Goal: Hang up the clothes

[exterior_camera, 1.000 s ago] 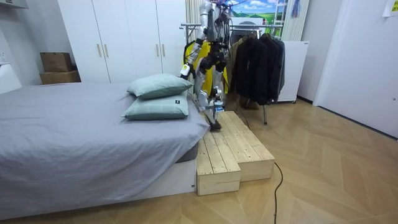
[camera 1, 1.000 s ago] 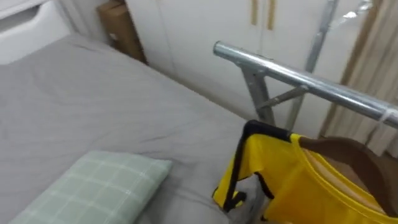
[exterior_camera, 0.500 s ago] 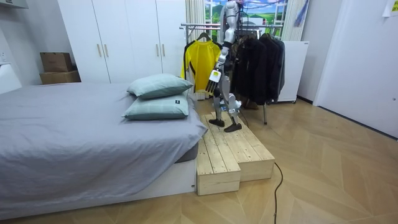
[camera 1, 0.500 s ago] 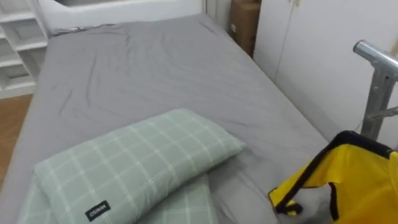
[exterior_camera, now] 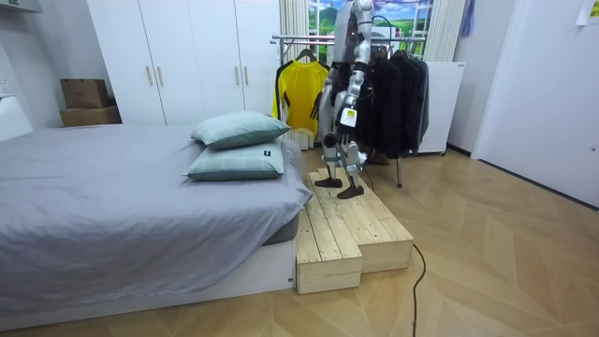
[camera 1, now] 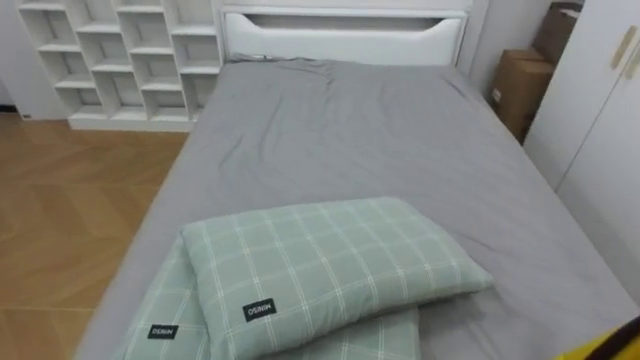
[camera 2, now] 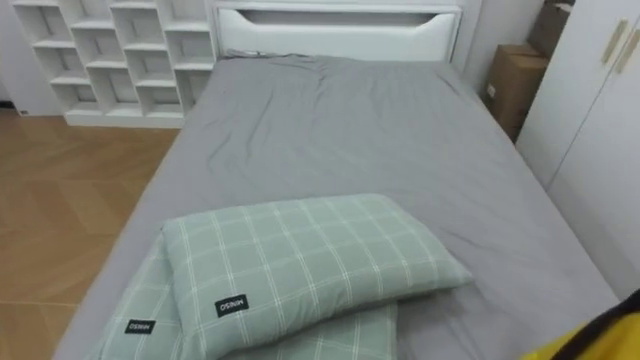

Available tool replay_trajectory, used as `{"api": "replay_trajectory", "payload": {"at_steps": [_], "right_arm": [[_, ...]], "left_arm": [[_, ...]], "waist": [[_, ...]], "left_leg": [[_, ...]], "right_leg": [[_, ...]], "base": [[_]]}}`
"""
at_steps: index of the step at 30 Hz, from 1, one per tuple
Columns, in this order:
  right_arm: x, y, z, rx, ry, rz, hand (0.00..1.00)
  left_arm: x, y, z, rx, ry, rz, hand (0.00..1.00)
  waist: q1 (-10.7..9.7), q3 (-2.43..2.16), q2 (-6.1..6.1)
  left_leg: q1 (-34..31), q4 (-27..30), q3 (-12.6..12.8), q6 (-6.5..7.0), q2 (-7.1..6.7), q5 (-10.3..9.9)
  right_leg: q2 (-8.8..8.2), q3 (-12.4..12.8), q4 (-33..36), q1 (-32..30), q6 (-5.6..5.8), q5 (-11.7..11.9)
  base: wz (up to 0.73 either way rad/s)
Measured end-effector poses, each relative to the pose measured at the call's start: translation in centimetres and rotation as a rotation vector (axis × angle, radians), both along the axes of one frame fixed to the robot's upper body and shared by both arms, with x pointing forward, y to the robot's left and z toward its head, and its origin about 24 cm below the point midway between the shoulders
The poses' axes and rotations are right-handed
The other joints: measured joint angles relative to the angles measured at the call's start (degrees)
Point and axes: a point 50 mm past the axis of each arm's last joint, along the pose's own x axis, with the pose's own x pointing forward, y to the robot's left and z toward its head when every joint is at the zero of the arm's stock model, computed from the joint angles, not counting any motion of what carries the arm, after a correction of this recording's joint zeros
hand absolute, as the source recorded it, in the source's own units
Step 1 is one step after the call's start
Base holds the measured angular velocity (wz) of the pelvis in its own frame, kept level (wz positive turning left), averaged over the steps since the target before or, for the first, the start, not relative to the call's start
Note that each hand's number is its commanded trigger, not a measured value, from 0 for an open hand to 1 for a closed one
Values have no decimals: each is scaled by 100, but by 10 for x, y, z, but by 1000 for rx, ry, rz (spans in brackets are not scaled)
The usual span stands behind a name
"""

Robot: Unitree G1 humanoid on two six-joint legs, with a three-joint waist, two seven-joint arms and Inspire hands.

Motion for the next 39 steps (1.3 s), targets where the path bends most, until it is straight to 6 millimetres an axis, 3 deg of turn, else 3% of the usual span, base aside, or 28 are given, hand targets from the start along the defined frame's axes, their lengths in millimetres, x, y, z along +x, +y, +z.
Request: {"api": "replay_trajectory", "payload": {"at_steps": [7,9,14,22,39], "right_arm": [[5,4,-2,49,19,31,0],[4,5,-3,69,25,34,0],[1,9,-4,109,37,56,0],[-4,10,-5,138,44,47,0],[-1,8,-4,132,37,51,0]], "left_arm": [[-26,5,0,16,59,69,0],[-27,6,0,23,66,68,0],[-31,9,1,48,93,50,0],[-25,9,1,66,119,-28,0],[-24,5,0,76,141,-109,0]], "waist": [[87,32,-107],[84,58,-152],[89,61,-178],[56,52,-186],[98,58,-101]], "left_leg": [[8,4,-191,4,-11,2],[-8,2,-258,5,-8,2],[-58,-22,-338,6,1,0],[-139,13,-614,3,-5,2],[-124,-5,-715,-3,10,-1]], "right_leg": [[24,-11,-135,119,51,-18],[38,-69,-217,164,61,-11],[64,-100,-284,169,62,-9],[73,-56,-310,208,65,-8],[91,-60,-305,251,66,-8]], "base": [[11],[17],[7],[19],[4]]}}
